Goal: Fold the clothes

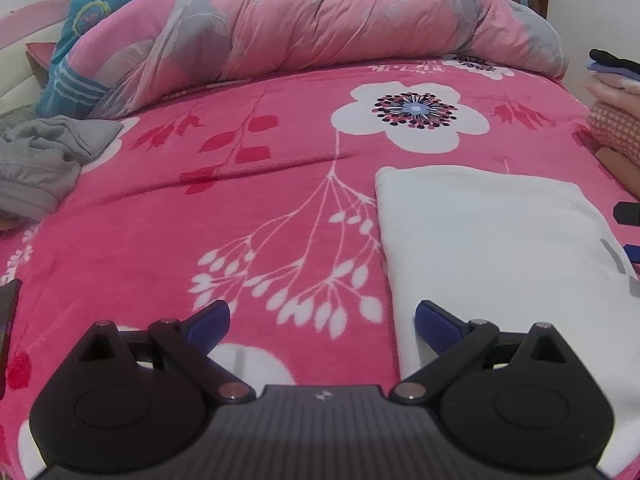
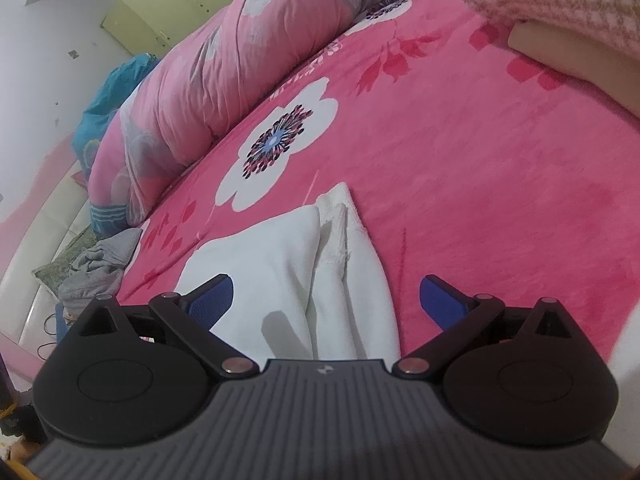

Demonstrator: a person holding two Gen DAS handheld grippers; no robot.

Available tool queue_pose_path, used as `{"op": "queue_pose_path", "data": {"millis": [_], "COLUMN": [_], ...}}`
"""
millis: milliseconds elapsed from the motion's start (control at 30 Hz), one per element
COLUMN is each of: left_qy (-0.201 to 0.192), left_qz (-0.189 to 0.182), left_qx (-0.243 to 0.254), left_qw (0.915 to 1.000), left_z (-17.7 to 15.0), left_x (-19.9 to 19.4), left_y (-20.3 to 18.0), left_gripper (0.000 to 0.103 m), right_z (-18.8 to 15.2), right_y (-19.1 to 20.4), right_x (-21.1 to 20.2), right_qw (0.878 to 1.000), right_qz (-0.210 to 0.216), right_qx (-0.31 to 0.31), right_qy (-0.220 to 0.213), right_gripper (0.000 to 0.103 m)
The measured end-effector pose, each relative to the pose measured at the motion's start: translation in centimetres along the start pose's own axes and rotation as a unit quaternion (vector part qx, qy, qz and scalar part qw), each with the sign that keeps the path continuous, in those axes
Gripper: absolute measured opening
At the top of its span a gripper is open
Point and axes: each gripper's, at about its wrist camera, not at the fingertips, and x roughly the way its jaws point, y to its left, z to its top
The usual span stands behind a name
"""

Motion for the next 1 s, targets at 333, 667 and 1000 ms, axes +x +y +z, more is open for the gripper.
{"op": "queue_pose_path", "data": {"millis": [333,667,1000], "left_qy": [0.000,-0.007,-0.067], "left_qz": [0.021,0.033,-0.065], "left_qx": [0.009,0.015,-0.041], "left_qw": [0.9997,0.9993,0.9948], "left_z": [0.0,-0.1,-1.4], "left_x": [-0.2,-0.5,-0.7], "left_y": [-0.3,-0.7,2.2], "left_gripper": [0.100,0.100,0.100], "right_z": [0.1,-0.2,-0.8], "right_y": [-0.5,-0.9,-1.6], "right_x": [0.4,0.4,0.4], "right_qw": [1.000,1.000,0.999], "right_qz": [0.011,0.023,0.035], "right_qx": [0.010,0.015,0.019], "right_qy": [0.001,-0.003,-0.010], "right_gripper": [0.100,0.101,0.100]}}
